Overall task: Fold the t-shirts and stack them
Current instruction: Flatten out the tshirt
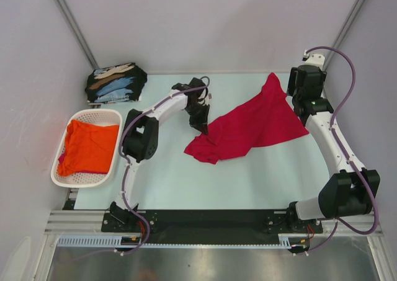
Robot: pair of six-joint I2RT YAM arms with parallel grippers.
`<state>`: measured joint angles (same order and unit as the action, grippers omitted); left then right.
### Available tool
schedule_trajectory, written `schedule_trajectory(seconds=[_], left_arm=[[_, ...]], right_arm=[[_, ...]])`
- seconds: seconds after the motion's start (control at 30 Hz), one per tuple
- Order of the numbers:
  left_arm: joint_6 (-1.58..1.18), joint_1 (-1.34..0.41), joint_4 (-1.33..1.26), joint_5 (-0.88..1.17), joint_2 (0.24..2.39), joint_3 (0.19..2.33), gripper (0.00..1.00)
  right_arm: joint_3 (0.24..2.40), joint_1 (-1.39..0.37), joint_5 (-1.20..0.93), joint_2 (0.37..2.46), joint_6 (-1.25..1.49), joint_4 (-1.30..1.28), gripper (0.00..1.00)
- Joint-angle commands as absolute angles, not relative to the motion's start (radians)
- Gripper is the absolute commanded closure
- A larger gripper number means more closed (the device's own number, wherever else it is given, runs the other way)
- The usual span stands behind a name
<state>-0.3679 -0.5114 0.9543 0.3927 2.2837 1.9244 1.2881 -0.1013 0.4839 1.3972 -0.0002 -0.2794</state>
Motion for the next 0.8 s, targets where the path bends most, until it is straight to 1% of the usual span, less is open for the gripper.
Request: schedule_trajectory(seconds=[0.0,0.1,0.13,0.17,0.2,0.27,0.37,0.57,0.77], left_arm=[[-0.336,-0.488,0.963,0.333,2.129,1.902,1.00],[-0.336,-0.468,0.966,0.296,2.105,1.873,1.00],[-0.336,-0.463,0.965,0.298,2.100,1.870,0.96],[-0.336,-0.456,0.965,0.308,2.103,1.868,0.81],[-0.336,-0.453,0.965,0.310,2.114,1.867,0.51],[-0.331,-0.453,0.965,0.313,2.138,1.873,0.32],[-0.331,-0.453,0.959,0.328,2.172,1.878,0.26],[-0.347,-0.454,0.924,0.385,2.224,1.899,0.27],[-0.350,-0.469,0.923,0.426,2.270,1.989,0.28]], right_arm=[[1.292,-0.100,0.491,1.371,0.003,-0.264,0.34],[1.289,-0.101,0.488,1.371,0.003,-0.265,0.34],[1.289,-0.101,0.488,1.371,0.003,-0.265,0.34],[1.289,-0.103,0.488,1.370,0.003,-0.264,0.34],[1.287,-0.103,0.489,1.370,0.003,-0.265,0.34],[1.287,-0.101,0.489,1.368,0.003,-0.267,0.34],[1.287,-0.101,0.492,1.368,0.003,-0.267,0.34],[1.285,-0.101,0.497,1.367,0.003,-0.265,0.34],[1.287,-0.101,0.497,1.373,0.005,-0.264,0.34]])
